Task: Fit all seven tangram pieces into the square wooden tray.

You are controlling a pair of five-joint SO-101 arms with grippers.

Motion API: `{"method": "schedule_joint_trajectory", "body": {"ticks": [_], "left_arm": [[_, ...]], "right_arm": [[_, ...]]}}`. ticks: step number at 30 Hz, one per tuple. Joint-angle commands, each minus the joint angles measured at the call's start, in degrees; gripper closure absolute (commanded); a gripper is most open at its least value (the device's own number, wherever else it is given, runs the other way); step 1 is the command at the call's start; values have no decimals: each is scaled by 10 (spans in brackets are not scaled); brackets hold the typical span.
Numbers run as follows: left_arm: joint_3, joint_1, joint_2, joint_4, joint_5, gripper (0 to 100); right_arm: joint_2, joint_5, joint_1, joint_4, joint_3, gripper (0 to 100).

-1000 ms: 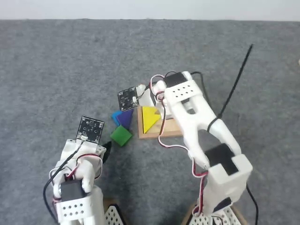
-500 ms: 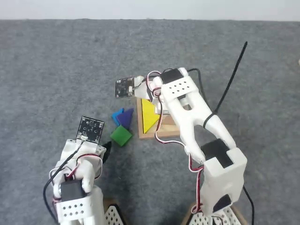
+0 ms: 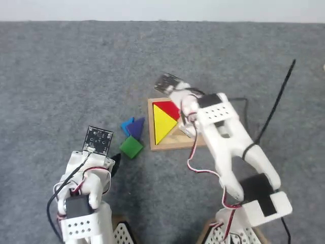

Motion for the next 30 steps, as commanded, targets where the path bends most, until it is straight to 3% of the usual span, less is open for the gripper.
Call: {"method": "schedule_joint_trajectory", "body": {"ticks": [1,20,30], "left_arm": [[-5,-4,-11,-3,1,701],[-5,-4,-11,-3,1,701],[-5,-4,-11,-3,1,701]], "right_arm": [[-3,-13,15,-23,10,722],[85,-14,-40,-86,-4,722],[90,-51,-26,-86,-47,722]]}}
